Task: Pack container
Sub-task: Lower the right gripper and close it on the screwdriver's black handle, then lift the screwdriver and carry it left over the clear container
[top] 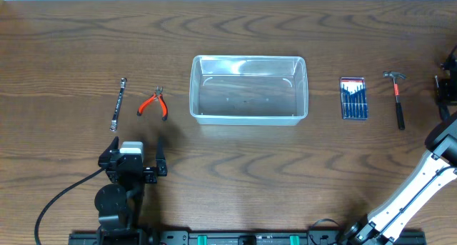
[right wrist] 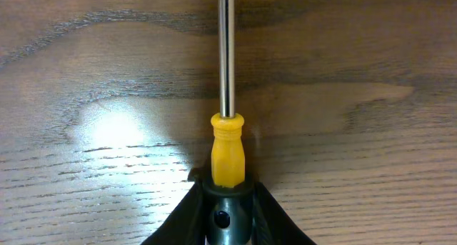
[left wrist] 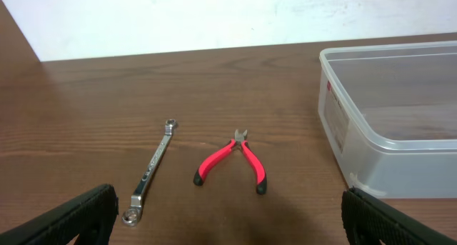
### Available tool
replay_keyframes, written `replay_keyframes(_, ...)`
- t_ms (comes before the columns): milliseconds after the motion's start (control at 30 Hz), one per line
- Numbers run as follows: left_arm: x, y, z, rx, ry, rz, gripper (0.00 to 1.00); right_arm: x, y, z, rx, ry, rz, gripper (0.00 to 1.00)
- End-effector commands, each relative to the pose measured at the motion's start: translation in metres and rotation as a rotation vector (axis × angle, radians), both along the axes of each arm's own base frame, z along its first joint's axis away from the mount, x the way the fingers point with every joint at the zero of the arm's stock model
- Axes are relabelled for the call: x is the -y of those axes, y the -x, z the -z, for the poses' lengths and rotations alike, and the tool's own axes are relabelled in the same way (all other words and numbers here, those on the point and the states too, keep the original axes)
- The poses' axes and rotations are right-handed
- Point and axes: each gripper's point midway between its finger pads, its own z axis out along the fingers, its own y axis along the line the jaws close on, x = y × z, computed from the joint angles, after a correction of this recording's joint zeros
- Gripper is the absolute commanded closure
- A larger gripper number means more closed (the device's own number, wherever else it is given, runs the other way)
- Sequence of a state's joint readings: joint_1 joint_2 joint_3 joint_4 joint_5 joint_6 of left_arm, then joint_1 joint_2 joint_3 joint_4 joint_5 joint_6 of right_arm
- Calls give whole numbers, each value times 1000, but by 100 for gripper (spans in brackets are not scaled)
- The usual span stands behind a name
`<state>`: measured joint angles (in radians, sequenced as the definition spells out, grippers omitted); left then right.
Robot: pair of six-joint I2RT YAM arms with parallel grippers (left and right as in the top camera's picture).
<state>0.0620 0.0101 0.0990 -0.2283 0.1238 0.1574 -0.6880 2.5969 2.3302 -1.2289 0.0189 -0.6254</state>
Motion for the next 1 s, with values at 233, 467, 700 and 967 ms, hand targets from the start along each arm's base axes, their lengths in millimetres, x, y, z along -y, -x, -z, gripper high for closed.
replay_keyframes(233,-2,0,13,-28,1,-12,2,-7,7,17,-50,-17,-11,96)
replay_keyframes(467,-2,0,13,-28,1,-12,2,-7,6,17,-47,-18,-3,99)
replay_keyframes(700,-2,0,13,-28,1,-12,2,-8,0,14,-21,-26,25,99)
replay_keyframes(967,-2,0,13,-28,1,-12,2,-10,-22,-21,67,-20,16,99)
